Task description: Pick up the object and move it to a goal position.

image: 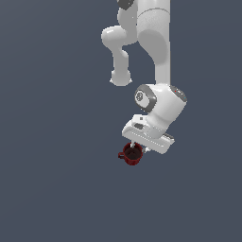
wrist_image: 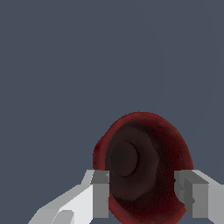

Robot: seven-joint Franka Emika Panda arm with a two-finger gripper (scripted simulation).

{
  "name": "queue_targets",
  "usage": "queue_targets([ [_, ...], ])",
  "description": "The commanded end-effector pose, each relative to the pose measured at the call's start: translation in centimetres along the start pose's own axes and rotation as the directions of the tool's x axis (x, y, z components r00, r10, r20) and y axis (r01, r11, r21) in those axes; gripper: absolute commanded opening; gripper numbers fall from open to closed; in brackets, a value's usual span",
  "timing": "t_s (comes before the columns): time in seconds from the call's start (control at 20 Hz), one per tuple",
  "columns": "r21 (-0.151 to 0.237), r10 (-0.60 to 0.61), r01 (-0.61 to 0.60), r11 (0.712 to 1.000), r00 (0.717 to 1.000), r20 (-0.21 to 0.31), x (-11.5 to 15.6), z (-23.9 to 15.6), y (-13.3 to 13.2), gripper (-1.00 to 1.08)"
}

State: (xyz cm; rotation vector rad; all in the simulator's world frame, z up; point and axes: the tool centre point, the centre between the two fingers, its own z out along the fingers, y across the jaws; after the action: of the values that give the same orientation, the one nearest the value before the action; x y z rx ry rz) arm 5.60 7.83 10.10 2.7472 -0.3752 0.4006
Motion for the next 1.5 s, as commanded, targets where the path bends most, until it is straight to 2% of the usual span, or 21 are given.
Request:
queue_targets([
  [0.0, -0.001, 0.0, 0.0, 1.0, 1.0, -0.005, 0.0, -0.1, -0.2, 0.28],
  [0.45, -0.002, 0.013, -0.013, 1.0, 1.0, -0.01, -0.4, 0.0, -0.5, 0.28],
  [1.15, -0.026, 0.043, -0.046, 0.999, 0.993, -0.109, 0.3, -0.8, -2.5, 0.28],
  [1.45, -0.027, 0.045, -0.049, 0.998, 0.992, -0.119, 0.3, -0.9, -2.8, 0.28],
])
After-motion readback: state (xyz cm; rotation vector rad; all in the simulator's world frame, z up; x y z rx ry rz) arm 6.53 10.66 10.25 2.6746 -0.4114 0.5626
